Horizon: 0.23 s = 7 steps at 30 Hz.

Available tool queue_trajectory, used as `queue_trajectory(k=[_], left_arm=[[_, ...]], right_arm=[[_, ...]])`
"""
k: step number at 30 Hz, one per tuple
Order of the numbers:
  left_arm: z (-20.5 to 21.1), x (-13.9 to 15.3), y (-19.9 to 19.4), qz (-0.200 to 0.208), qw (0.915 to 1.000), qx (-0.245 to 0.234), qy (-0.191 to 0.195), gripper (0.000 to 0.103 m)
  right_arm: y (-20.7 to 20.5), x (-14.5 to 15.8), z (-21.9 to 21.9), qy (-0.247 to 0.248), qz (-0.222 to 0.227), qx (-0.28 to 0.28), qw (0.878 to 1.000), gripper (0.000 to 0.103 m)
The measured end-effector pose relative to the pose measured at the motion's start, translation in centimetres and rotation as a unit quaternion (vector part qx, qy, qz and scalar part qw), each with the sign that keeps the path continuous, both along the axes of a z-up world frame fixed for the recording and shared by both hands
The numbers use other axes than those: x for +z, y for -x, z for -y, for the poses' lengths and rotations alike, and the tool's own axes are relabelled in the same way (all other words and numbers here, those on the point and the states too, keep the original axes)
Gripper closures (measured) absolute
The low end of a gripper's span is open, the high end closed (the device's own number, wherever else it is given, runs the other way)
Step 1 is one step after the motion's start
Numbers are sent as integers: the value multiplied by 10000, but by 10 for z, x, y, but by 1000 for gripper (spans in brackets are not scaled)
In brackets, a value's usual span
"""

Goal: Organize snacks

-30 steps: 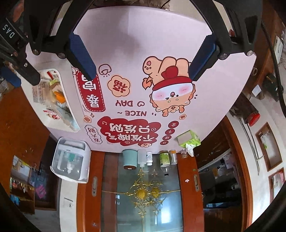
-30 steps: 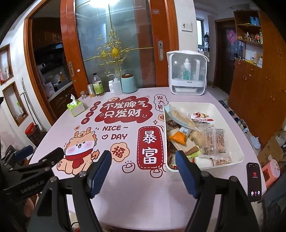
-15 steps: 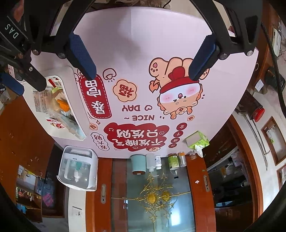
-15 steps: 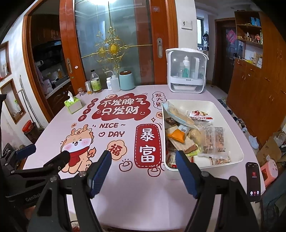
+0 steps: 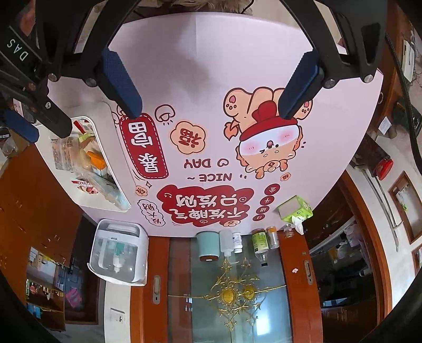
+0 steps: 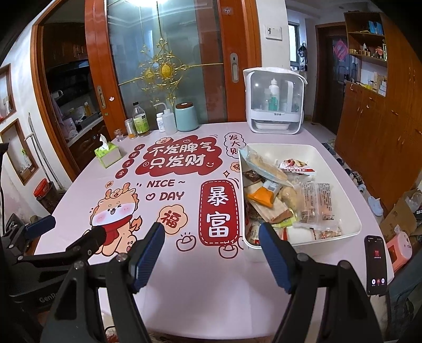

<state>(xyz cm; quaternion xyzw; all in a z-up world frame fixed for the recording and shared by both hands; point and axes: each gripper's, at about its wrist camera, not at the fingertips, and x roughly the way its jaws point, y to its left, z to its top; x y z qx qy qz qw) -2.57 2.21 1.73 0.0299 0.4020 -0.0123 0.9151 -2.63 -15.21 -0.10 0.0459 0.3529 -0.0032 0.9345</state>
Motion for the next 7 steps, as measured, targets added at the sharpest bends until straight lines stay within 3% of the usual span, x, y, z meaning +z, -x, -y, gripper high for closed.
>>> queue_trajectory(k=[7], left_arm=[[-2, 1, -1, -21, 10000, -4, -8, 1]], right_arm=[[0, -2, -2, -93, -57, -23, 9999, 28]])
